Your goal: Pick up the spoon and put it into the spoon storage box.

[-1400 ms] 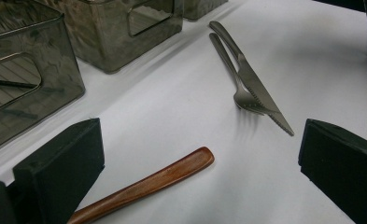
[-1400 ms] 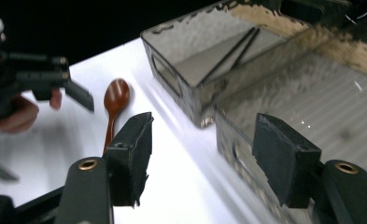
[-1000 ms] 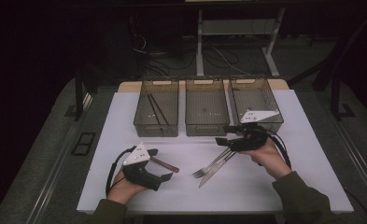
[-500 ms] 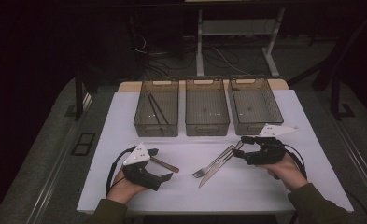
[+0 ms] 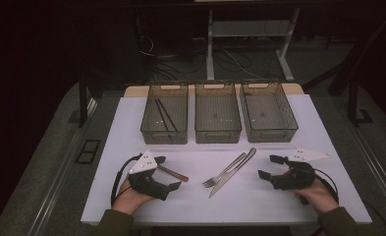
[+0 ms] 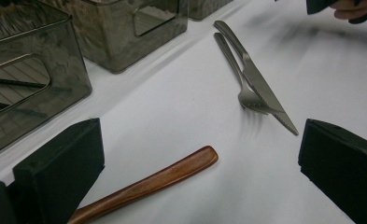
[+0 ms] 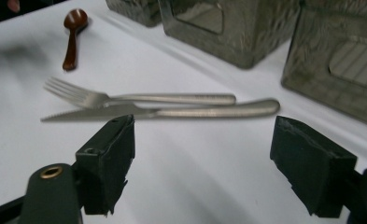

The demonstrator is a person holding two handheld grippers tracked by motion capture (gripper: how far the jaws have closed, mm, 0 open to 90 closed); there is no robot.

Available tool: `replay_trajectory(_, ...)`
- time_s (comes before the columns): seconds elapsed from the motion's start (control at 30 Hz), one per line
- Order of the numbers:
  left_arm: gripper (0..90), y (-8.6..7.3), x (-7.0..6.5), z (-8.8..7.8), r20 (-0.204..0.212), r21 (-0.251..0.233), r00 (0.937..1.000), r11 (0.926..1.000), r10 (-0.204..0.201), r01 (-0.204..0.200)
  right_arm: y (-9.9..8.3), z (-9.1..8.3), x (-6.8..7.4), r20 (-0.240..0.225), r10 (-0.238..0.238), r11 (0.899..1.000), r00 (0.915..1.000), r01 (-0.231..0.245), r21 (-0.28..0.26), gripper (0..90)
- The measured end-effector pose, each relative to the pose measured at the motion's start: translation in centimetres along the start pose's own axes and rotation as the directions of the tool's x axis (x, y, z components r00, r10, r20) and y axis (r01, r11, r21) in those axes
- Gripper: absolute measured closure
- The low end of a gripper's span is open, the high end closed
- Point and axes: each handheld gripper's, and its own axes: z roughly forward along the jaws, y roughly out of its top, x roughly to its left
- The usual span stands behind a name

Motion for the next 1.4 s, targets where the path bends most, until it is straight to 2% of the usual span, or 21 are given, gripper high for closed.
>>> replay_trajectory(0.2, 0.0, 0.1, -0.1, 0.0, -0.004, 0.005, 1.0, 0.9999, 0.009, -0.009, -1.7, -1.2, -0.3, 0.008, -0.002, 1.0, 1.0, 0.002, 0.003, 20.4)
replay_trajectory(0.3, 0.3, 0.3, 0.0, -0.2, -0.008, 0.007, 0.9999, 0.9999, 0.008, -0.008, -2.0, -1.7, -0.4, 0.02, -0.005, 1.0, 0.9998, 0.006, -0.006, 20.4)
replay_trajectory(0.37, 3.6, 0.4, 0.1, -0.3, -0.027, 0.019, 0.9996, 0.9998, 0.002, -0.002, -1.9, -1.8, -0.4, 0.02, -0.006, 1.0, 0.9998, 0.006, -0.016, 20.4)
replay_trajectory(0.57, 23.0, 0.7, 1.2, -0.8, -0.065, 0.038, 0.9977, 0.9991, -0.017, 0.019, -1.9, -1.8, -0.3, 0.012, -0.011, 1.0, 0.9999, 0.011, -0.017, 20.4)
replay_trajectory(0.67, 36.1, 0.9, 1.8, -1.0, -0.095, 0.047, 0.9952, 0.9985, -0.024, 0.028, -1.8, -1.7, -0.3, 0.012, -0.009, 1.0, 0.9999, 0.009, -0.015, 20.4)
replay_trajectory(0.8, 58.2, 0.8, 2.7, -0.8, -0.118, 0.092, 0.9925, 0.9949, -0.031, 0.042, -1.8, -1.6, -0.4, 0.014, -0.007, 1.0, 0.9999, 0.007, -0.012, 20.4)
replay_trajectory(0.9, 73.6, 0.5, 3.3, -0.3, -0.088, 0.134, 0.995, 0.9892, -0.048, 0.06, -1.8, -1.7, -0.4, 0.017, -0.004, 1.0, 0.9998, 0.004, -0.013, 20.5)
replay_trajectory(1.03, 88.2, -0.1, 3.4, 0.4, -0.06, 0.186, 0.9972, 0.981, -0.046, 0.056, -1.9, -1.6, -0.3, 0.018, -0.008, 1.0, 0.9998, 0.009, -0.011, 20.5)
replay_trajectory(1.1, 88.6, -0.4, 3.4, 0.9, -0.045, 0.206, 0.9978, 0.977, -0.048, 0.056, -1.9, -1.6, -0.3, 0.018, -0.009, 1.0, 0.9998, 0.009, -0.011, 20.5)
replay_trajectory(1.17, 88.7, -0.6, 3.3, 1.3, -0.021, 0.245, 0.9994, 0.9691, -0.027, 0.031, -1.9, -1.6, -0.3, 0.018, -0.011, 1.0, 0.9998, 0.011, -0.009, 20.5)
replay_trajectory(1.3, 88.7, -0.7, 2.7, 1.7, 0.005, 0.263, 0.9998, 0.9647, -0.019, 0.017, -1.9, -1.8, -0.4, 0.02, -0.007, 1.0, 0.9998, 0.008, -0.014, 20.6)
replay_trajectory(1.4, 88.7, -0.8, 2.4, 2.1, 0.009, 0.278, 0.9999, 0.9607, -0.009, 0.006, -1.9, -1.8, -0.4, 0.021, -0.008, 1.0, 0.9997, 0.008, -0.015, 20.6)
